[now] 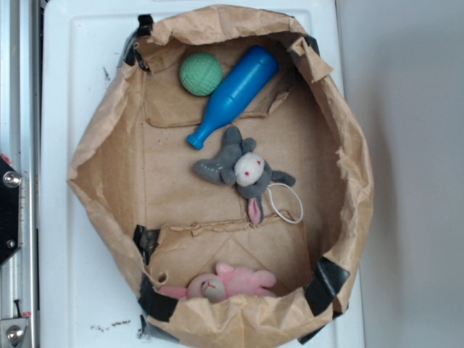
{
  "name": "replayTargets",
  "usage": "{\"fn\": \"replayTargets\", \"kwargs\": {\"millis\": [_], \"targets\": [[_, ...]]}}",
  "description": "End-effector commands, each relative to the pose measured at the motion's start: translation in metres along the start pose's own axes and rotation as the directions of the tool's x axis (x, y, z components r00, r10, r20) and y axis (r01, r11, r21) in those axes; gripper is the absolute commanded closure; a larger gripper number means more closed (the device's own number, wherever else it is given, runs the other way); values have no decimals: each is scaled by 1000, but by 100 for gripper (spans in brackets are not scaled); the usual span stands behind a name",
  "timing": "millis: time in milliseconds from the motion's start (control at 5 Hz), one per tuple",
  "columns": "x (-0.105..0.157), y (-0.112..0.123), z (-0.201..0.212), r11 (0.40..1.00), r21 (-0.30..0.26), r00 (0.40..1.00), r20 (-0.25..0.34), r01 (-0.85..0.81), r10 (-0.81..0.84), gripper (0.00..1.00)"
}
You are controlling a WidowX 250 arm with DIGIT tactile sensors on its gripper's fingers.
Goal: Grab the green ball.
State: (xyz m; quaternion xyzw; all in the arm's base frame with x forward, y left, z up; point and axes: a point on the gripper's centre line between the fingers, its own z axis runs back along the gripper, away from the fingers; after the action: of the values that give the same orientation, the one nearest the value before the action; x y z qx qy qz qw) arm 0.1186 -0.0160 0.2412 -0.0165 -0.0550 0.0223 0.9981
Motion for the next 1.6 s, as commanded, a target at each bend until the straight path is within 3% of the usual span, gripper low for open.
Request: {"fn": "replayTargets", "kwargs": {"millis": [0,200,400,600,800,1000,1200,1400], "targets": [[0,0,0,1000,0,1000,0,0,0,0],[40,14,0,999,-3,999,35,37,-37,0],[81,23,-6,981,-4,981,-3,194,-194,0],[108,28,-19,931,0,929,58,365,-365,0],[131,33,-40,843,-38,840,124,536,-529,0],[142,30,-50,745,126,728,159,655,-667,0],[145,45,-66,703,162,688,146,693,-711,0],[149,71,-82,711,152,698,135,687,-703,0]]}}
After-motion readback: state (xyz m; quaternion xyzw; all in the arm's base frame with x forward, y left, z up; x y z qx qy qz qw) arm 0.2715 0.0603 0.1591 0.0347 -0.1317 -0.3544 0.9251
